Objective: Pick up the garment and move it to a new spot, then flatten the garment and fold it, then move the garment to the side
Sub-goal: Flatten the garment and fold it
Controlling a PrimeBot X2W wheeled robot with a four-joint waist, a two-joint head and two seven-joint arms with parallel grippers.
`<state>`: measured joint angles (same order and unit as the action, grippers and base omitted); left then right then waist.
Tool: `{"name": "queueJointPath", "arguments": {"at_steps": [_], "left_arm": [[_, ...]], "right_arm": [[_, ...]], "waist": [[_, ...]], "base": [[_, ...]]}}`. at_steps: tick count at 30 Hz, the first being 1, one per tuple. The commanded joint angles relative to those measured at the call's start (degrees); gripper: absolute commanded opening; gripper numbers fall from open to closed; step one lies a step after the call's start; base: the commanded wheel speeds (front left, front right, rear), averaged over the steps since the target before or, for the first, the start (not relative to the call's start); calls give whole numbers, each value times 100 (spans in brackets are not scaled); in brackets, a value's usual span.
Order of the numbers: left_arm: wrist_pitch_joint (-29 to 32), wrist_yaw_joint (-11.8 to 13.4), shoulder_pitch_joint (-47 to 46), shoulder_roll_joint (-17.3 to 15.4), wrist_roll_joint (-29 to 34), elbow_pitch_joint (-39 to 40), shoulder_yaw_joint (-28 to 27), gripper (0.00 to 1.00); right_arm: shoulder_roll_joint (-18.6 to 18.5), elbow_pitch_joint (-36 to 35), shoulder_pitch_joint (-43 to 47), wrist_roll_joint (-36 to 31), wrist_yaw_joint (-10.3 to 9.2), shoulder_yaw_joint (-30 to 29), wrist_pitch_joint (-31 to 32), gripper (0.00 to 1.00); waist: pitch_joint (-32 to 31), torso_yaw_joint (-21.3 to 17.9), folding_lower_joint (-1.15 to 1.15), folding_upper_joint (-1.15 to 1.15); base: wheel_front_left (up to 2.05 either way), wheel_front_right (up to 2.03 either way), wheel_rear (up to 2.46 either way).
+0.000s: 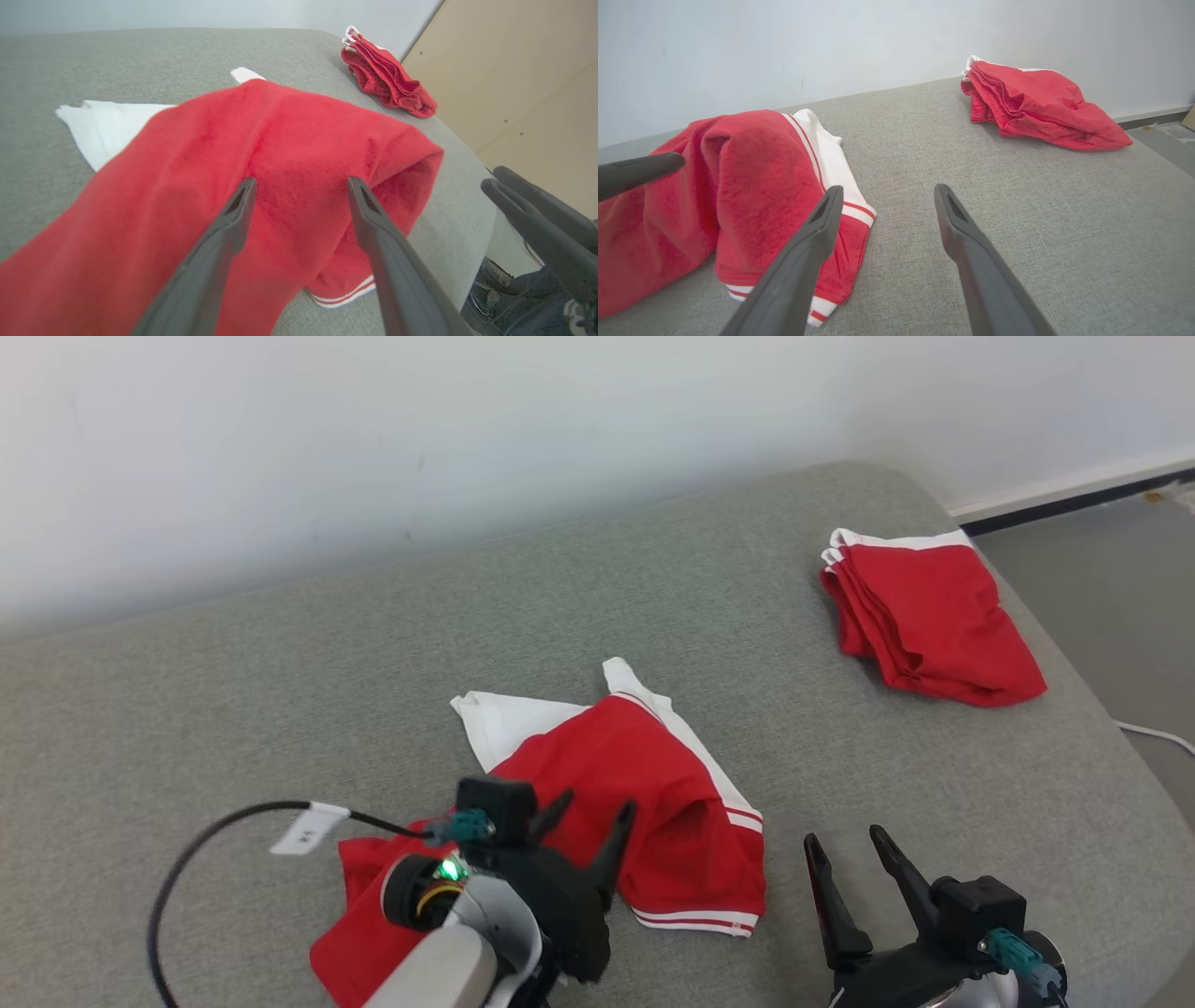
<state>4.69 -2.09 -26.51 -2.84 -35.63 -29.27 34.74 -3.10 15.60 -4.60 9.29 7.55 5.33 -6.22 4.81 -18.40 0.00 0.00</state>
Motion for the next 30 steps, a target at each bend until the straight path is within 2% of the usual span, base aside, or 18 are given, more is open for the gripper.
{"name": "queueJointPath", "arguments": {"at_steps": [1, 5, 6, 10, 14, 23, 26, 28, 30], "left_arm": [[-4, 123, -107, -14, -135, 65, -138, 100], [118, 428, -45, -377, -208, 356, -464, 100], [118, 428, -45, -377, -208, 356, -464, 100], [270, 892, 181, -928, -127, 790, -802, 100], [659, 1173, 426, -1343, -220, 1050, -1005, 100], [1668, 1527, 500, -1357, -613, 889, -1049, 100], [1818, 1701, 427, -1391, -553, 804, -1039, 100], [1846, 1670, 376, -1363, -577, 737, -1019, 100], [1685, 1445, 258, -1316, -626, 768, -998, 0]], "right_arm": [[-6, -22, 72, -43, -14, 4, -3, 100], [-1, -55, 101, -42, -14, 31, 20, 100], [-1, -55, 101, -42, -14, 31, 20, 100], [2, -96, 117, -44, -14, 47, 37, 100], [8, -132, 76, -25, -14, 67, 39, 100], [12, -126, -90, -33, -14, 61, 14, 100], [14, -106, -108, -23, -14, 48, -2, 100], [16, -87, -115, -12, -14, 52, -22, 100], [17, -70, -117, -4, -14, 56, -37, 100]], "waist": [[-42, 153, 0, 0], [-71, 300, 0, 0], [-71, 300, 0, 0], [-32, 378, 0, 0], [86, 398, 0, 0], [264, 278, 0, 0], [291, 246, 0, 0], [308, 230, 0, 0], [317, 221, 0, 0]], "base": [[0, 0, 0], [0, 0, 0], [0, 0, 0], [0, 0, 0], [0, 0, 0], [0, 0, 0], [0, 0, 0], [0, 0, 0], [0, 0, 0]]}}
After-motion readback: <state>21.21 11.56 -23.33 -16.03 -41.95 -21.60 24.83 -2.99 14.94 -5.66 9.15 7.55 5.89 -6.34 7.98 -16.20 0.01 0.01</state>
